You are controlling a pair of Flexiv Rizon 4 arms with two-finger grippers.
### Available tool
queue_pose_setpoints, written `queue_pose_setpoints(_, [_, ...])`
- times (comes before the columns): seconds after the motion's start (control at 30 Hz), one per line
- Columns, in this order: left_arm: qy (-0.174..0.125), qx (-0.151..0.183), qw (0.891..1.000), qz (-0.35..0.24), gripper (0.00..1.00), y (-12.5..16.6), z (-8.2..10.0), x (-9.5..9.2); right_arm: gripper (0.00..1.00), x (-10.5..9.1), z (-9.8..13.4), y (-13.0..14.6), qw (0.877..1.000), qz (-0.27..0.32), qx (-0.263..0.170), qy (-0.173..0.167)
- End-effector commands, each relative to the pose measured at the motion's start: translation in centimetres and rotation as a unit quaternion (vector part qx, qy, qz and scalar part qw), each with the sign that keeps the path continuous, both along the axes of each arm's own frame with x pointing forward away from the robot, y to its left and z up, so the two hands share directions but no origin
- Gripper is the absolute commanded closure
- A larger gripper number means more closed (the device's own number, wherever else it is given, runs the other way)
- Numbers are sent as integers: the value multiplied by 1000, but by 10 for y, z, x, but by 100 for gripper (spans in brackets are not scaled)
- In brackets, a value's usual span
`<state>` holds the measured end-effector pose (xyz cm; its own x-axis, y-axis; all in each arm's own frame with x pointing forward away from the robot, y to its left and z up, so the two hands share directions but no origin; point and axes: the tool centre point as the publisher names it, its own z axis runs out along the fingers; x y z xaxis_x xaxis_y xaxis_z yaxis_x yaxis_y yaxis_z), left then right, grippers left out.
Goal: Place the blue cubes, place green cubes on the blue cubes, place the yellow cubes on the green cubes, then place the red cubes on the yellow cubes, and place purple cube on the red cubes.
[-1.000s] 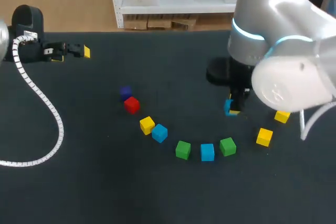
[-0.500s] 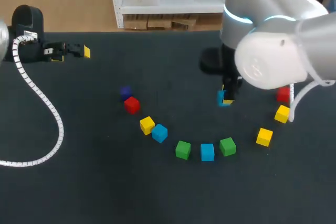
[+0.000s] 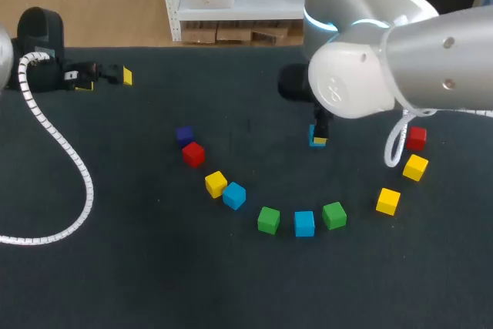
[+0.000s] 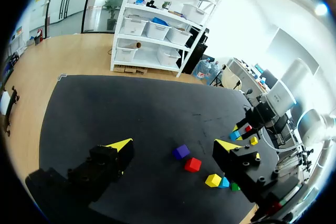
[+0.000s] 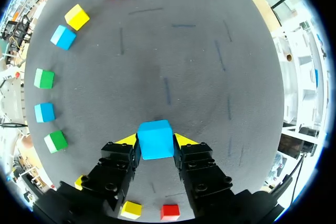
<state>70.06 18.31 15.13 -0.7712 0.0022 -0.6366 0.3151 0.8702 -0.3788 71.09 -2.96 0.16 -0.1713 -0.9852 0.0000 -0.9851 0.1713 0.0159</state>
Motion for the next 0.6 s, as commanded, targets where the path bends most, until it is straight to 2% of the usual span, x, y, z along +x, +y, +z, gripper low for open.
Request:
queue_pose_setpoints(0.03, [-2,-2,1000,-1,0,1,-1,0,100,6,-2,0,1000,4,6,12])
queue_pose_setpoints(0.1, [-2,-2,1000,-1,0,1,-1,0,95,6,-2,-1,1000,4,6,12])
queue_pose_setpoints(0.3, [-2,-2,1000,-1,0,1,-1,0,94,7,-4,-2,1000,2,6,15])
queue_pose_setpoints(0.37, [-2,-2,1000,-1,0,1,-1,0,86,7,-5,-2,1000,1,5,15])
queue_pose_setpoints(0.4, [-2,-2,1000,-1,0,1,-1,0,73,7,-5,-2,1000,1,5,15])
queue_pose_setpoints(0.47, [-2,-2,1000,-1,0,1,-1,0,58,7,-6,-1,1000,1,4,16])
queue_pose_setpoints(0.5, [-2,-2,1000,-1,0,1,-1,0,45,7,-6,-1,1000,1,4,16])
queue_pose_setpoints(0.57, [-2,-2,1000,-1,0,1,-1,0,0,8,-7,-1,1000,1,3,16])
queue_pose_setpoints(0.6, [-2,-2,1000,-1,0,1,-1,0,0,8,-7,-1,1000,1,2,16])
